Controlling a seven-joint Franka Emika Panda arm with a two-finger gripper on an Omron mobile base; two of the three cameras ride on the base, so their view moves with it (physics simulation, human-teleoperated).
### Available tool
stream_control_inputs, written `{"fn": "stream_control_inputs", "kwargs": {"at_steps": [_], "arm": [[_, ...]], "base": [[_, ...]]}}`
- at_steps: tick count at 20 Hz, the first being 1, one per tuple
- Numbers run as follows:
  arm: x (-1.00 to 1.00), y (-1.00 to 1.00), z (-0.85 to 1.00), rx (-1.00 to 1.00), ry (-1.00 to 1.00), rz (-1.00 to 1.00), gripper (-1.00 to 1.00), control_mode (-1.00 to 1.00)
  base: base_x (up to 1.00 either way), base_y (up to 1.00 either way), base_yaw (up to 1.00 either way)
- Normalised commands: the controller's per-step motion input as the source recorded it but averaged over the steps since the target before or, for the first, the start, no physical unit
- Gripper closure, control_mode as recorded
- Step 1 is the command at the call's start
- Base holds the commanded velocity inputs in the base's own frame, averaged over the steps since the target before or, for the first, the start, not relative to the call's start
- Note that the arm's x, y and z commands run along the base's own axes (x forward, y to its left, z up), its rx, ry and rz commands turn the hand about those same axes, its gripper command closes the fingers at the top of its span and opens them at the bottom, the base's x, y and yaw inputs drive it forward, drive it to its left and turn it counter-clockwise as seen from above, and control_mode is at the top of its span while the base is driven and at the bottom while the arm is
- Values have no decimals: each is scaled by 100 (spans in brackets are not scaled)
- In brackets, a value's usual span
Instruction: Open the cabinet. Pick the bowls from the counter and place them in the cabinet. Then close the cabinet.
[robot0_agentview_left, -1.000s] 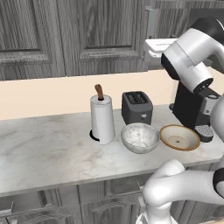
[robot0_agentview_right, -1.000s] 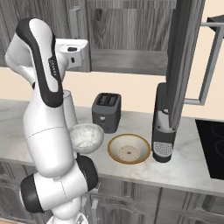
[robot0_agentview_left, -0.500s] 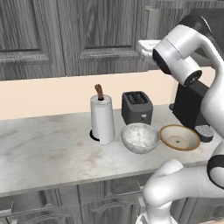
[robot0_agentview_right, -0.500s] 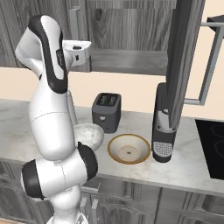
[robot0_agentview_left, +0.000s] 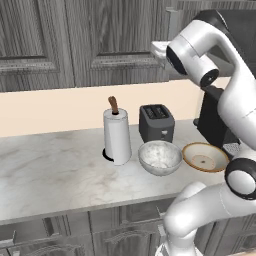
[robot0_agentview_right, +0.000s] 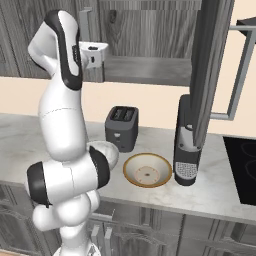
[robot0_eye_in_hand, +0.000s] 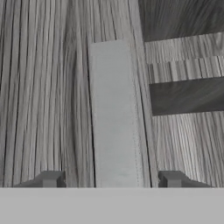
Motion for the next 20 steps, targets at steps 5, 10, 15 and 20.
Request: {"fn": "stream_control_inputs", "kwargs": {"at_steps": [5,10,15,20], "arm": [[62,0,-2,0,0,0,100,-100],[89,0,-23,0,1,0,100,-100],[35,37,-51,0,12,3,100,-100],[-92,85,-3,0,4,21,100,-100]], "base": [[0,0,0],[0,0,0],[0,0,0],[0,0,0]]}}
